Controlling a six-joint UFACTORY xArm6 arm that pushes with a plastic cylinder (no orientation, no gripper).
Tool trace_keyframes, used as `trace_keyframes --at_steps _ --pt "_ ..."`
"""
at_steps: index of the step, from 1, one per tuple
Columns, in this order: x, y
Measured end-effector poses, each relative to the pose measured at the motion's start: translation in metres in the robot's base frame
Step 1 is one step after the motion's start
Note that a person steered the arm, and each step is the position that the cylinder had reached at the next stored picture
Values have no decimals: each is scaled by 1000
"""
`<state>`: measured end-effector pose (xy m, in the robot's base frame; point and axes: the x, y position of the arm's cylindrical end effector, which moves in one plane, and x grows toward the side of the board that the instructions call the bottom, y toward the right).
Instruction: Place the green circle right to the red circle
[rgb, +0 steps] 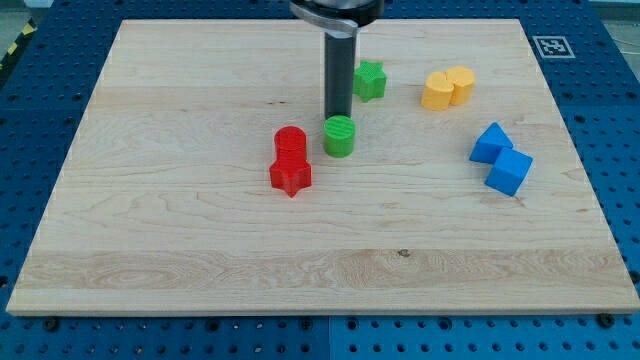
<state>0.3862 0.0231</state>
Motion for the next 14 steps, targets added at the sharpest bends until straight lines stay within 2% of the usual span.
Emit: trace_keyframes --at_steps 4,5,6,7,8,11,14 --pt "14 6" --pt "14 17" --pt "30 58" --pt "55 53" --pt "59 41" --pt "44 25" --pt "50 16"
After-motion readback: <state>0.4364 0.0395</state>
